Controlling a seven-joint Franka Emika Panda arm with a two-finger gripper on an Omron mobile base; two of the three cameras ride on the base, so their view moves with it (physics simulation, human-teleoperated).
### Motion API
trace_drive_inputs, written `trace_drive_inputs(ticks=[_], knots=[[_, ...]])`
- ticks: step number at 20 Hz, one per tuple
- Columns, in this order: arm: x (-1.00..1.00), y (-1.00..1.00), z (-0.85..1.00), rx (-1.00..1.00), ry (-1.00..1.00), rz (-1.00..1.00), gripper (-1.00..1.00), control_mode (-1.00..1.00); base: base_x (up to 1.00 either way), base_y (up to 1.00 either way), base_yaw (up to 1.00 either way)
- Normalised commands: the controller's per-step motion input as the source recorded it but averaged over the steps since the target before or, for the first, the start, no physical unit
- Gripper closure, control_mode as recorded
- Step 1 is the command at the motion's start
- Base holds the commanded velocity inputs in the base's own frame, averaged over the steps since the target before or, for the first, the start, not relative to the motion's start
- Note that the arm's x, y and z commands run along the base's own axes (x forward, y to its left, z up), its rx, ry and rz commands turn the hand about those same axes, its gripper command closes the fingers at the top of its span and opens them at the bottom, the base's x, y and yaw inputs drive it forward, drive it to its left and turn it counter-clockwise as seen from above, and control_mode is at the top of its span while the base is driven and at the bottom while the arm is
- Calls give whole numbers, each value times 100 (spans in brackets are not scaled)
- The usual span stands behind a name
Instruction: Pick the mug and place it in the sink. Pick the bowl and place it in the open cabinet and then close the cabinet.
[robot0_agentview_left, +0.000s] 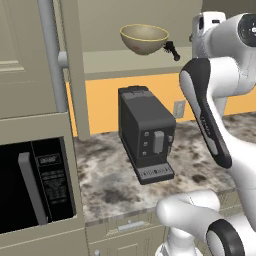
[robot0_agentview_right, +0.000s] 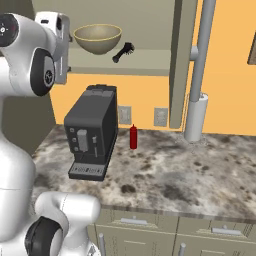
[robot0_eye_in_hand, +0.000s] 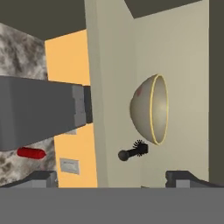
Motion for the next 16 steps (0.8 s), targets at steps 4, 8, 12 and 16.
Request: trace_drive_inputs(ticks=[4, 8, 12, 16], knots=[[-43, -22, 0, 9, 0, 0, -100, -100, 0, 0, 0], [-78, -20, 0, 12, 0, 0, -100, -100, 0, 0, 0], [-84, -14, 0, 11, -4, 0, -100, -100, 0, 0, 0], [-77, -19, 0, 6, -4, 0, -100, -100, 0, 0, 0]])
